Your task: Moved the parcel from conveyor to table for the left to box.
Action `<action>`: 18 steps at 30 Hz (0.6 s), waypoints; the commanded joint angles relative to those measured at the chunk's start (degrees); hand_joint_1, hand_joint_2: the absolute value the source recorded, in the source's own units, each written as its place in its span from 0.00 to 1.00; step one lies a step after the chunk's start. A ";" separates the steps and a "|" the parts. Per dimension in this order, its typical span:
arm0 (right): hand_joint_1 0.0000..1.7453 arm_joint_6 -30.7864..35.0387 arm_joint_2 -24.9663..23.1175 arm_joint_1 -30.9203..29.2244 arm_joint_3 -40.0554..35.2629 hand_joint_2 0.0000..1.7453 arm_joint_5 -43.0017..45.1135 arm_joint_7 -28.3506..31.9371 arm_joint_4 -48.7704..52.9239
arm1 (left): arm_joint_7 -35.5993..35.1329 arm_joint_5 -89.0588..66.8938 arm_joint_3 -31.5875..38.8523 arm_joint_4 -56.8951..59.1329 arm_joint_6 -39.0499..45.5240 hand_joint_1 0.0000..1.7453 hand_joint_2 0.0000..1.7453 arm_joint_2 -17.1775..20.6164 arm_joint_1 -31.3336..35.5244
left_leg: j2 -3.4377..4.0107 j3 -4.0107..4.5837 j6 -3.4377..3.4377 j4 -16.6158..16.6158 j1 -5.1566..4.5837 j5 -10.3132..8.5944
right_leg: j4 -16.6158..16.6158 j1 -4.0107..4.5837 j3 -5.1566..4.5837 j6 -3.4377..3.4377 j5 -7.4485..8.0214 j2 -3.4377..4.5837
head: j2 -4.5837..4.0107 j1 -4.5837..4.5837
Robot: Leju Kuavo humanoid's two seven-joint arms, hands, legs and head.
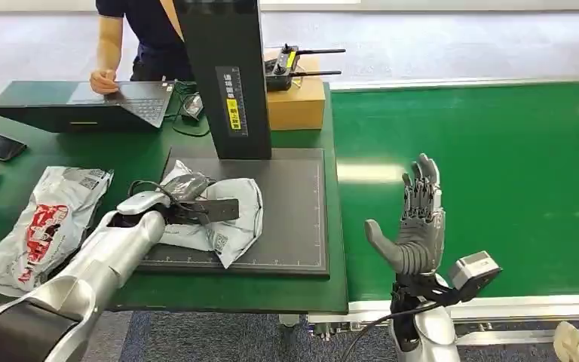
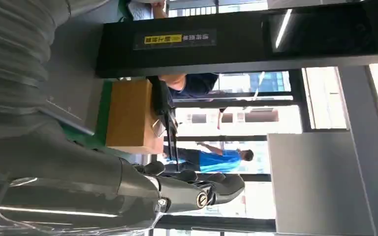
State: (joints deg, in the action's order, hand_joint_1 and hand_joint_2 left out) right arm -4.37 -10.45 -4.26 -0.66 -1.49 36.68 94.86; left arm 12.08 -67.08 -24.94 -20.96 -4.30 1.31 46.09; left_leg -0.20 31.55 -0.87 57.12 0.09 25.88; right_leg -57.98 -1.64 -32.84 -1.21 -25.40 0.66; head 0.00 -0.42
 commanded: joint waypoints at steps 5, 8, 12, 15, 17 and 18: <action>0.00 0.67 -0.77 1.44 1.61 1.00 -0.67 -0.55 -1.60 | 6.72 6.90 5.63 -11.31 12.99 1.00 1.00 0.17 -4.57 | 0.02 0.56 0.04 -0.01 0.05 -0.12 | 0.10 0.00 -0.48 0.04 0.09 -0.03 | 0.00 0.00; 0.00 1.70 -1.39 3.47 1.45 1.00 -1.37 -0.22 0.08 | 7.88 12.95 8.11 -30.06 13.57 1.00 1.00 0.78 -9.61 | -0.10 0.78 0.03 0.00 0.10 -0.16 | 0.15 0.04 -0.67 0.10 0.12 -0.17 | 0.00 0.00; 0.00 1.94 -2.25 5.02 1.76 1.00 -2.34 -0.46 1.33 | 7.77 16.30 11.75 -45.36 16.64 1.00 1.00 0.42 -12.69 | -0.29 1.30 0.05 0.34 0.13 -0.11 | 0.00 0.11 -1.25 0.05 0.05 -0.36 | 0.00 0.02; 0.00 1.28 -2.36 5.15 2.32 1.00 -2.76 -0.50 0.83 | 7.95 17.31 15.11 -51.23 19.23 1.00 1.00 -0.05 -14.01 | -0.03 1.46 0.09 0.35 0.09 -0.05 | 0.02 0.09 -1.43 0.00 0.08 -0.08 | 0.00 -0.02; 0.00 0.83 -2.44 5.00 2.56 1.00 -2.97 -0.42 0.20 | 8.98 18.85 17.45 -52.93 20.86 1.00 1.00 -0.16 -14.14 | -0.03 1.51 0.09 0.32 0.06 -0.08 | 0.00 0.04 -1.50 -0.04 0.09 -0.04 | 0.00 0.02; 0.00 0.60 -2.60 5.04 2.69 1.00 -3.12 -0.36 0.09 | 9.75 19.40 18.64 -53.34 21.86 1.00 1.00 -0.04 -13.96 | -0.02 1.54 0.09 0.35 0.11 -0.05 | 0.02 0.11 -1.50 0.03 0.08 -0.07 | 0.00 -0.02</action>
State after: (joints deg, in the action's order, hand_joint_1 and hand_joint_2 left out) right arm -2.80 -11.39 -0.10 -0.52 -3.94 36.44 96.02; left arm 19.87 -50.66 -16.72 -53.67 13.03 1.46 34.96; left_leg -0.24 33.02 -0.73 57.38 0.07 25.80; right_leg -57.96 -1.70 -34.34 -1.35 -25.31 0.66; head 0.00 -0.44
